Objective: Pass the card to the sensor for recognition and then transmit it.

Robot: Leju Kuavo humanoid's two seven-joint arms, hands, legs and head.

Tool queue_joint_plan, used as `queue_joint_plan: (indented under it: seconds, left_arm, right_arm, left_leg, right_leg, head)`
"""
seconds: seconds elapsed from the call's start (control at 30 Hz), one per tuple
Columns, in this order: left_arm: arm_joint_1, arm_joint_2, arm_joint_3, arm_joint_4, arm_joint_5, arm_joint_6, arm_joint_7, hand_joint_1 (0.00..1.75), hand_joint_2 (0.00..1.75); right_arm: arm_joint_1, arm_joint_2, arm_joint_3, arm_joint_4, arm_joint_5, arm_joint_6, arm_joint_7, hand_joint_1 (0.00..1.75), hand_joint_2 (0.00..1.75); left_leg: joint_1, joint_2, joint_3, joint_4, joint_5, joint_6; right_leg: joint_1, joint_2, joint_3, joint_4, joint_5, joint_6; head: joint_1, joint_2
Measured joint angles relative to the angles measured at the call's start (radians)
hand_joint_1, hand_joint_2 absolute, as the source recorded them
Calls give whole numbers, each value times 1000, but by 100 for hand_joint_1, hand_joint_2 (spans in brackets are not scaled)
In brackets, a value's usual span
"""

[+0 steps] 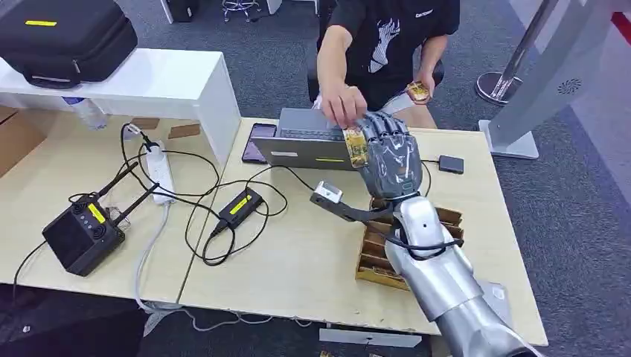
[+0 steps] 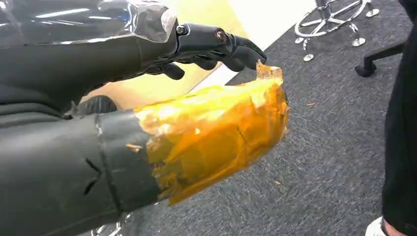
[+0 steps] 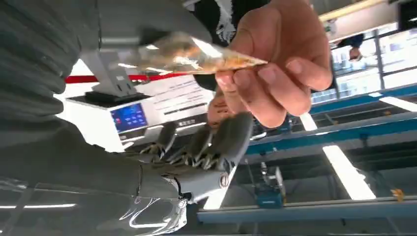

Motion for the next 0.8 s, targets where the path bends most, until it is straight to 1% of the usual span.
queue_joint_plan:
  seconds: [0.1,0.27,0.5,0.7,0.8]
  left_arm:
    - [0,0,0,0,7,0,2,0,0]
    - [0,0,0,0,15,0,11,0,0]
    - [0,0,0,0,30,0,20,0,0]
    - [1,0,0,0,46,0,34,0,0]
    - [1,0,0,0,57,0,43,0,0]
  right_arm:
    - [1,0,22,-3,1,-2,-6,175,175]
    - [10,0,67,-62,-2,-11,-23,175,175]
    - [55,-7,126,-181,2,-11,-28,175,175]
    - [120,-37,162,-301,-26,-12,-41,175,175]
    - [183,-65,172,-395,-68,-12,-61,175,175]
  left_leg:
    - [0,0,0,0,0,0]
    - [0,0,0,0,0,0]
    - [0,0,0,0,0,0]
    - [0,0,0,0,0,0]
    - [0,-1,0,0,0,0]
  right_leg:
    - [0,0,0,0,0,0]
    - [0,0,0,0,0,0]
    - [0,0,0,0,0,0]
    - [0,0,0,0,0,0]
    - [0,-1,0,-1,0,0]
  head:
    - [0,0]
    - [0,0]
    - [0,0]
    - [0,0]
    - [0,0]
